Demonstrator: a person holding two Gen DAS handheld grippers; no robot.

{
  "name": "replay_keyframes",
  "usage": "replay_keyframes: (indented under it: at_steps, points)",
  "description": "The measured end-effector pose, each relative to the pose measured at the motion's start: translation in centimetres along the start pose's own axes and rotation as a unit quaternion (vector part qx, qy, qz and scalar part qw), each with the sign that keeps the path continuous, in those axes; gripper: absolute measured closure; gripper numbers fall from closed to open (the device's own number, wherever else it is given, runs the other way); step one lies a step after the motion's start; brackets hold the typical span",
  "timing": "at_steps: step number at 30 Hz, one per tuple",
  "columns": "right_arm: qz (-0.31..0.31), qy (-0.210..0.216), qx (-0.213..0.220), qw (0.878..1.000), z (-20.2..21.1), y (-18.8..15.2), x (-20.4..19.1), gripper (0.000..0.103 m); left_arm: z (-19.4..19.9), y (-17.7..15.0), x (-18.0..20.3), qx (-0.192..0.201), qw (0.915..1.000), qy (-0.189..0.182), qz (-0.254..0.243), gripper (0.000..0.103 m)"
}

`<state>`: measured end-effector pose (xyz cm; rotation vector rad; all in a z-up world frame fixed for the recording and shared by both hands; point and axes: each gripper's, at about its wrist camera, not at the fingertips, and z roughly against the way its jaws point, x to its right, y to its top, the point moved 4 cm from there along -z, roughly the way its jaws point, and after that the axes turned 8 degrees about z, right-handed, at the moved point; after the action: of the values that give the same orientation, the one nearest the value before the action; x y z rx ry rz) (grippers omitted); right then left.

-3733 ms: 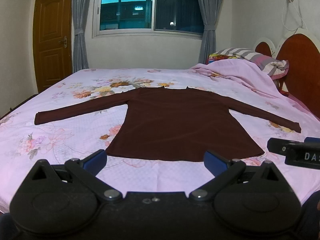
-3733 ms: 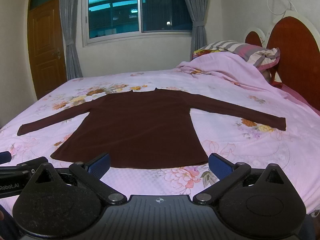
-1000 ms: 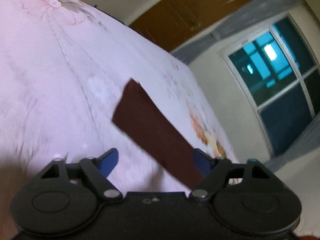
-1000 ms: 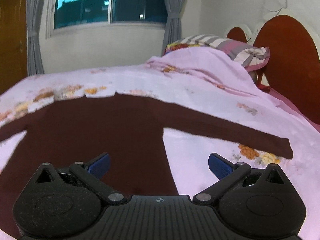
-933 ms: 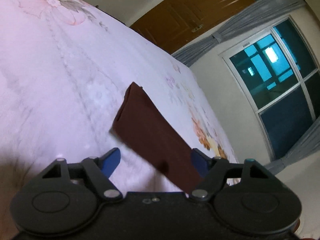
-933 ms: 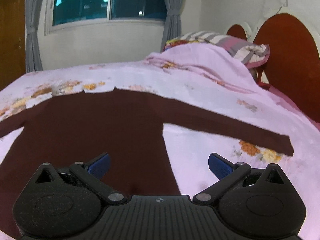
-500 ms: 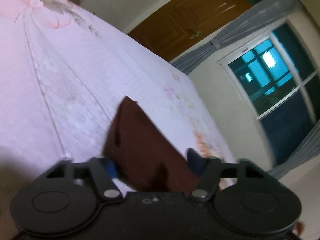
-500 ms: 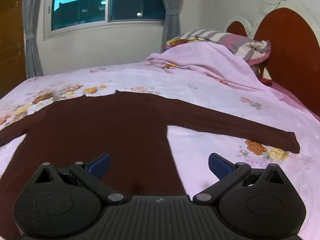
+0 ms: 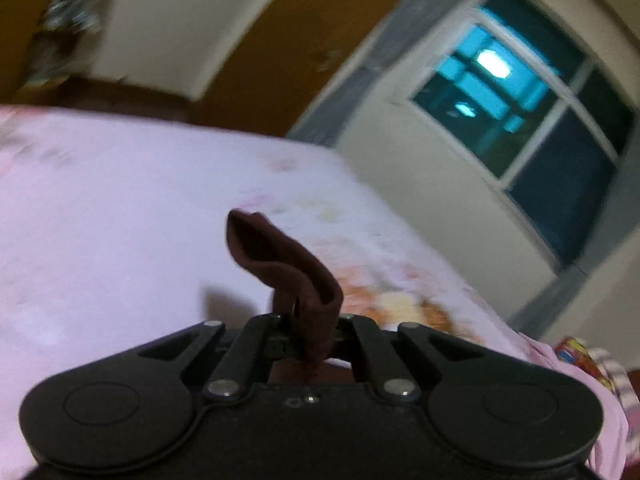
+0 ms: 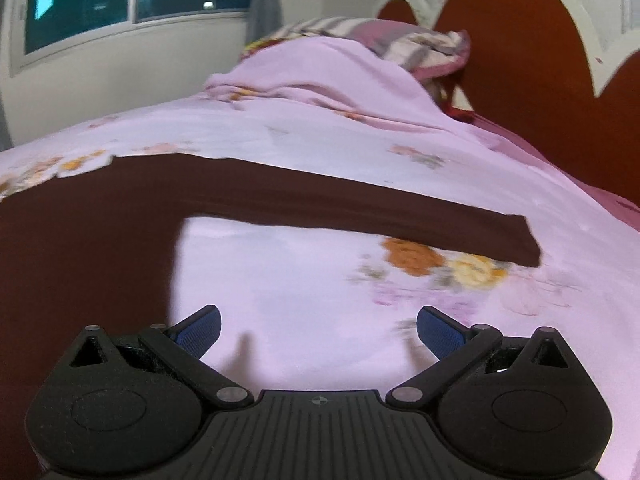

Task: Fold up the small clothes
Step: 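Carry the held sleeve across the shirt body and open the left tool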

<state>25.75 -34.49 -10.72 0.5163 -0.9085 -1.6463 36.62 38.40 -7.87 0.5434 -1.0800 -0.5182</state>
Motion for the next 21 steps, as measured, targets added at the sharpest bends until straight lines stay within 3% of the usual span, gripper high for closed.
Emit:
replay_keyframes:
  at_steps: [4, 8, 11, 15, 21]
  points:
    - [-0.02, -0.034, -0.009, 0.999, -1.8, -0.6, 4.1, 0.0, -1.6, -2.1, 9.9, -0.002, 0.9962, -0.069, -0.053, 0.102]
    - [-0.046, -0.052, -0.011, 0.997, -2.8, -0.9, 7.7, 0.0, -4.0, -7.6, 20.3, -0.024, 0.9851, -0.108, -0.131, 0.102]
    - [-0.054, -0.07, -0.013, 0.996, -3.7, -1.3, 10.2, 0.0, -5.9, -13.5, 26.5, -0.049, 0.9712, -0.137, -0.188, 0.102]
    - [-0.07, -0.094, -0.017, 0.993, -4.5, -1.8, 13.7, 0.0, -7.0, -23.0, 33.4, -0.091, 0.9461, -0.167, -0.262, 0.102]
    - [-0.098, -0.088, -0.029, 0.991, -5.4, -3.0, 16.6, 0.0, -8.5, -34.1, 37.6, -0.143, 0.9083, -0.156, -0.361, 0.102]
